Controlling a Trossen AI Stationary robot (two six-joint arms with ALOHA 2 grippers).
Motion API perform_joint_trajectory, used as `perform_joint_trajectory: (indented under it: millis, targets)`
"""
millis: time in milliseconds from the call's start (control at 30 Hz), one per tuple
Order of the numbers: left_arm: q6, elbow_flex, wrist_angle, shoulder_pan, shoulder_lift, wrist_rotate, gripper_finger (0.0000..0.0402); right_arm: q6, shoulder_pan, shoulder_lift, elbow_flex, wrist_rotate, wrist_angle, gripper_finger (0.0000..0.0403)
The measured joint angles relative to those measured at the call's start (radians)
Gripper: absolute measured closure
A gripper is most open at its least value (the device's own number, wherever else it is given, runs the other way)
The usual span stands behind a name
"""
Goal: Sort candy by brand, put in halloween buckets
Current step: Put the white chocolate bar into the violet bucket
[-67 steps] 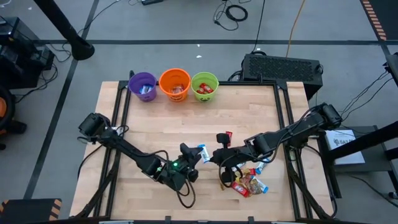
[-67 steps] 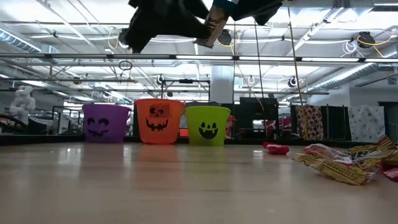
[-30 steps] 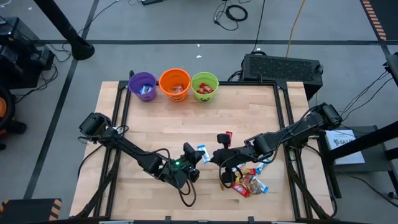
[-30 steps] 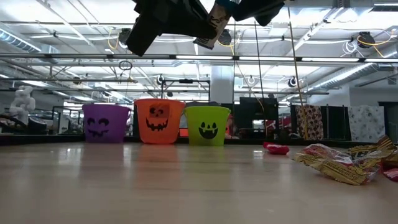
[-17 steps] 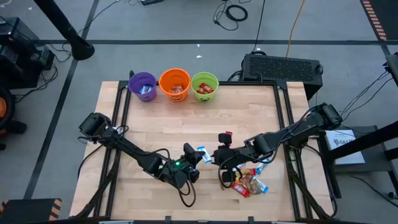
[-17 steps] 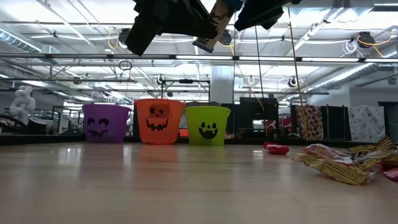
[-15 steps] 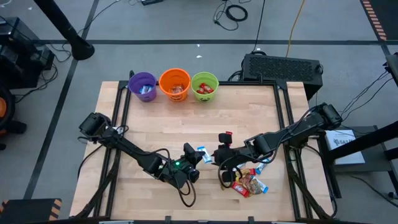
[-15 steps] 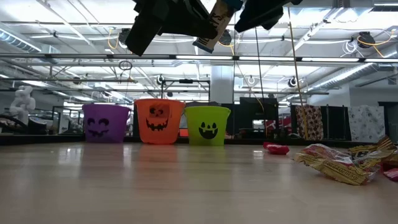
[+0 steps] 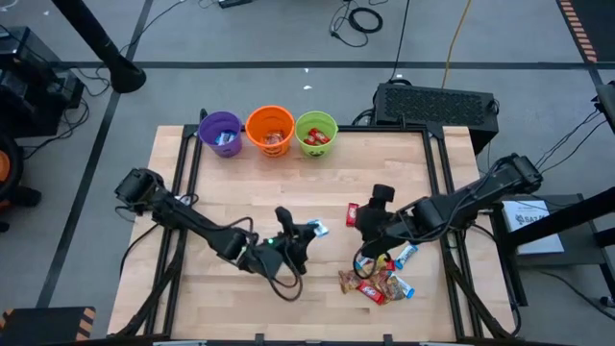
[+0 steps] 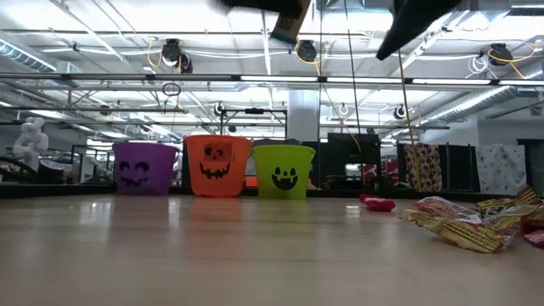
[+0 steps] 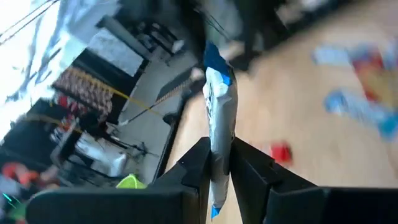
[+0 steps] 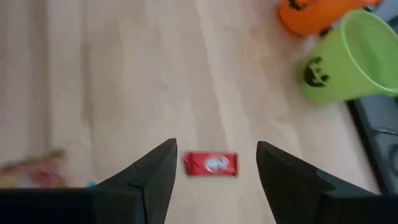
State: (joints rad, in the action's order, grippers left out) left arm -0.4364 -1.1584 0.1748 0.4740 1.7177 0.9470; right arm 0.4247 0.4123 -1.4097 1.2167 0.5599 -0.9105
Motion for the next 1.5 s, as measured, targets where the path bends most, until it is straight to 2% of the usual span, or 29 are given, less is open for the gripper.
perform_joint_trajectory:
  millis: [100, 400, 600, 667, 933, 1233, 1500]
  targets:
    - [0.067, 0.000, 0.094, -0.017, -0.027, 0.001, 0.0339, 0.009, 0.010, -0.001, -0.023, 0.022, -0.034, 0.0191]
    - [0.237, 0.000, 0.362, -0.084, -0.108, 0.021, 0.0339, 0.014, 0.009, -0.002, -0.162, 0.005, 0.005, 0.0191]
    - [0.248, -0.001, 0.584, -0.116, -0.114, -0.159, 0.0339, 0.079, 0.009, -0.002, -0.202, -0.104, 0.021, 0.0191]
    - [0.248, -0.001, 0.615, -0.120, -0.114, -0.202, 0.0339, 0.104, 0.010, -0.002, -0.204, -0.142, 0.018, 0.0191]
    - [0.235, 0.000, 0.629, -0.121, -0.114, -0.211, 0.0339, 0.140, 0.065, -0.002, -0.204, -0.171, 0.035, 0.0191]
    - [0.078, 0.000, 0.629, -0.121, -0.114, -0.205, 0.0339, 0.139, 0.088, -0.002, -0.204, -0.171, 0.060, 0.0191]
    - [-0.180, 0.000, 0.600, -0.118, -0.114, -0.190, 0.0339, 0.117, 0.087, -0.002, -0.204, -0.168, 0.068, 0.0191]
